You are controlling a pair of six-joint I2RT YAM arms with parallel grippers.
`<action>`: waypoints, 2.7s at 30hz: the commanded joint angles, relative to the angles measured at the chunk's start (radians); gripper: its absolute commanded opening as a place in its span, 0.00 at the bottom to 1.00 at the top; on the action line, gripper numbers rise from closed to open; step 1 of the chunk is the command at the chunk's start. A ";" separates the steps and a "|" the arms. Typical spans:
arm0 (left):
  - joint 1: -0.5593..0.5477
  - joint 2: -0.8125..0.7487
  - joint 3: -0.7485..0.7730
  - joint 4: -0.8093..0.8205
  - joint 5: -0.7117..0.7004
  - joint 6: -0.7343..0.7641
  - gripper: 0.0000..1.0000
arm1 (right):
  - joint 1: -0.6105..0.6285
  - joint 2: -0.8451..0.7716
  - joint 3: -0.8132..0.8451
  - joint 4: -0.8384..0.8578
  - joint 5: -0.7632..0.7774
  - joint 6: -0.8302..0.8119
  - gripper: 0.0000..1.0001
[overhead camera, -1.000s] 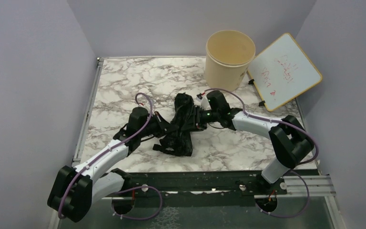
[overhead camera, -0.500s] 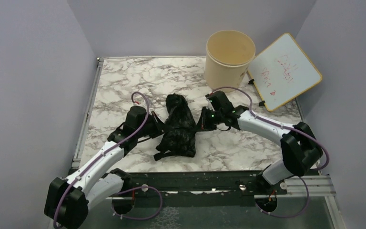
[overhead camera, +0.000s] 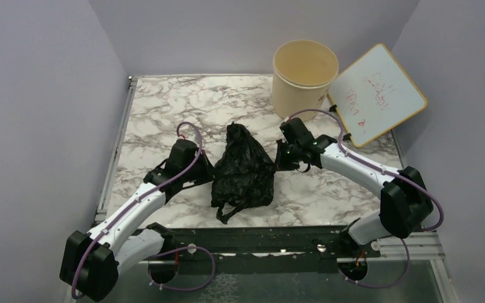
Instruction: Put the trash bags into the trash bin
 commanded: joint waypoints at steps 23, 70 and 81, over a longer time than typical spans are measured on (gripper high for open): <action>0.001 0.031 0.020 -0.019 -0.039 0.026 0.00 | -0.006 -0.104 0.192 -0.323 0.281 -0.221 0.37; 0.001 0.048 0.030 0.008 0.009 -0.018 0.00 | 0.768 0.101 -0.286 0.985 0.192 -0.811 0.75; 0.001 0.032 0.031 0.009 0.002 -0.029 0.00 | 0.768 0.195 -0.277 1.023 0.170 -0.751 0.73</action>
